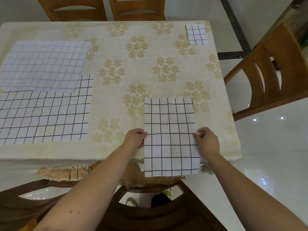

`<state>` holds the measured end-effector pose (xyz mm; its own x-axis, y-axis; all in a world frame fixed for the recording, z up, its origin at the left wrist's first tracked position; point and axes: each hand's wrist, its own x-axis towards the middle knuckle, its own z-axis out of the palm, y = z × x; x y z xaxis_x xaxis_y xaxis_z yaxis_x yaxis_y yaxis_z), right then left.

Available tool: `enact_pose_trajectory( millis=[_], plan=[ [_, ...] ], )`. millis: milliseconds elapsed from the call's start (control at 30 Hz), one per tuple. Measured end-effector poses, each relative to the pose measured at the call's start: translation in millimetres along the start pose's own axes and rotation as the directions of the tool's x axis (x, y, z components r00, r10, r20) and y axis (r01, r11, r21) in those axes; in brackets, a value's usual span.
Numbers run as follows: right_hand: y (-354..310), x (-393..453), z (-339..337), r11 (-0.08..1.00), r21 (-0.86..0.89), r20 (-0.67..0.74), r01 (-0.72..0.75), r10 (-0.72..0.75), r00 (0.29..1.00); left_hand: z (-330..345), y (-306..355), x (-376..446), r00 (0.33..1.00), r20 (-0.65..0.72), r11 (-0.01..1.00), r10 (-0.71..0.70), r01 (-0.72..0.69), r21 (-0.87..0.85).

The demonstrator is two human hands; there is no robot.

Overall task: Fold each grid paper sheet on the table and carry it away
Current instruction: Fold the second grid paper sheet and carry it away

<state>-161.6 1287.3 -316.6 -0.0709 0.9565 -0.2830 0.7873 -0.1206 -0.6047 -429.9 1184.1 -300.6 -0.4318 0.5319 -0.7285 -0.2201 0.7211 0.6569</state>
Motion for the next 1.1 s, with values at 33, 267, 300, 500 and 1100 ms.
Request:
enact_pose_trajectory(
  millis=[33, 267, 300, 500, 1100],
  plan=[
    [0, 0, 0, 1.000, 0.006, 0.000, 0.000, 0.000, 1.000, 0, 0, 1, 1.000, 0.001, 1.000, 0.007, -0.007, 0.006],
    [-3, 3, 0, 0.998, 0.056, 0.001, -0.027, 0.027, 1.000, -5, -3, 5, 0.994, -0.002, 0.992, 0.108, -0.108, 0.069],
    [-3, 4, 1, 0.997, 0.063, 0.005, -0.034, 0.033, 0.999, -6, -3, 5, 0.993, -0.020, 0.990, 0.118, -0.115, 0.086],
    [-11, 8, 7, 0.995, 0.083, 0.048, -0.061, 0.057, 0.997, -12, -2, 6, 0.984, -0.019, 0.973, 0.180, -0.175, 0.151],
    [-24, 14, 15, 0.994, 0.040, 0.105, -0.102, 0.098, 0.990, -21, -16, 2, 0.964, 0.024, 0.961, 0.265, -0.266, 0.079]
  ],
)
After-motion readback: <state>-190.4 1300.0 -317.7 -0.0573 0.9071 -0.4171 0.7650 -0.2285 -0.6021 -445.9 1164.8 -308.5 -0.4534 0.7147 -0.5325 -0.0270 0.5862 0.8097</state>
